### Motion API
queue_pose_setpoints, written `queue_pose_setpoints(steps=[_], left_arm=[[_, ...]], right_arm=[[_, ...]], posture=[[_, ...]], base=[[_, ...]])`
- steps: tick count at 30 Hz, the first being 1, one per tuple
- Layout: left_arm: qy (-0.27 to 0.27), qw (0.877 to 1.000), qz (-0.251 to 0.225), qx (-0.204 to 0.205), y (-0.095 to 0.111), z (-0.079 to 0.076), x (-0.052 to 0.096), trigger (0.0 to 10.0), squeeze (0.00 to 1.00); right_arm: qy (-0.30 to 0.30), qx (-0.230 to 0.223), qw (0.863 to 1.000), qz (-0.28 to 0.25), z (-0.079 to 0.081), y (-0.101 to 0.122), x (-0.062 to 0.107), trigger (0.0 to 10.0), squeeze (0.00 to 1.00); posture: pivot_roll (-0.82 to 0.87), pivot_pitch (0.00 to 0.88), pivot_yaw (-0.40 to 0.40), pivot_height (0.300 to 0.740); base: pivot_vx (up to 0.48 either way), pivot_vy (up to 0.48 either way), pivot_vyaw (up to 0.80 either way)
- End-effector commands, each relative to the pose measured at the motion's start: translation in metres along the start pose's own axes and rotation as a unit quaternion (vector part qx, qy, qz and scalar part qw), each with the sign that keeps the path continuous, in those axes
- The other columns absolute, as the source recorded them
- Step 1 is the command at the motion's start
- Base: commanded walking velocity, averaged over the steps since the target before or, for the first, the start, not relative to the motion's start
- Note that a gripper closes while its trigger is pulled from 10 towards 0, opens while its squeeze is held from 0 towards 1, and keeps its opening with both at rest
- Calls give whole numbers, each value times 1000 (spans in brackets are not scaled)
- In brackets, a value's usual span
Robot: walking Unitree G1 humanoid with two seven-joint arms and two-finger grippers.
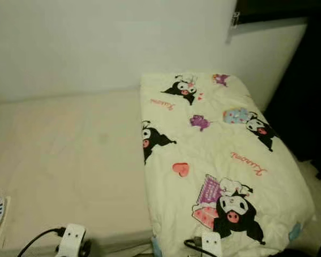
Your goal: Clean up the room
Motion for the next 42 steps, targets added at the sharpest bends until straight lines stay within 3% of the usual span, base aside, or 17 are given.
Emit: queue_pose_setpoints(steps=[1, 3, 8, 13, 15, 17, 19, 23, 27, 32, 36, 42], left_arm=[[4, 1000, 15, -8, -9, -4, 2, 10000, 0], [-26, 1000, 13, -9, -1, -17, -3, 10000, 0], [-32, 999, 15, -21, 4, -17, -6, 10000, 0], [-24, 999, 13, -18, 6, -9, -7, 10000, 0], [-4, 1000, 12, -3, 8, 6, -7, 10000, 0], [19, 1000, 14, -8, 9, 19, -7, 10000, 0], [19, 1000, 12, -15, 10, 21, -7, 10000, 0], [0, 1000, 8, -25, 11, 16, -7, 10000, 0], [-2, 1000, 13, -8, 13, 17, -9, 10000, 0], [11, 1000, 10, 13, 20, 20, -12, 10000, 0], [-10, 1000, 18, -11, 17, 11, -12, 10000, 0], [-27, 999, -6, -24, 31, 3, -15, 10000, 0]], right_arm=[[13, 14, 1000, 13, 1, -7, 1, 10000, 0], [-5, -44, 999, 7, -14, 0, -1, 10000, 0], [-13, -64, 998, 2, -19, 5, -3, 10000, 0], [-10, -79, 997, 5, -15, 4, -3, 10000, 0], [-13, -112, 993, 21, -10, -1, -2, 10000, 0], [-5, -102, 994, 36, -1, -6, -2, 10000, 0], [-1, -93, 995, 34, 2, -4, -2, 10000, 0], [-7, -120, 993, 21, 4, 6, -4, 10000, 0], [9, -106, 994, 14, 15, 12, -4, 10000, 0], [-5, -131, 991, 11, 9, 15, -6, 10000, 0], [-1, -109, 994, 16, 4, 16, -7, 10000, 0], [-2, -111, 994, 15, 2, 20, -8, 10000, 0]], posture=[[-74, 15, 110, 740], [-101, 0, 102, 740], [-95, 25, 108, 740], [-66, 0, 115, 740], [-26, 0, 86, 740], [-22, 0, 98, 740], [-37, 0, 137, 740], [-55, 0, 158, 740], [-61, 0, 156, 740], [-27, 0, 102, 740], [-25, 0, 82, 740], [-24, 0, 66, 740]], base=[[0, 0, 0], [0, 0, 0], [0, 0, 0], [0, 0, 0], [0, 0, 0], [0, 0, 0], [0, 0, 0], [0, 0, 0], [0, 0, 0], [0, 0, 0], [0, 0, 0], [0, 0, 0]])
Point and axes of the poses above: a point about 5 cm out from each wrist's last joint towards the gripper, its own x axis pointing back from the gripper into the wrist, its own y axis along the axis of the wrist's last joint, z = x × y, the point moved 5 cm from there along -x, pointing out of the wrist towards the gripper, and after that the axes turned 7 degrees about x, right-handed, at the moved point
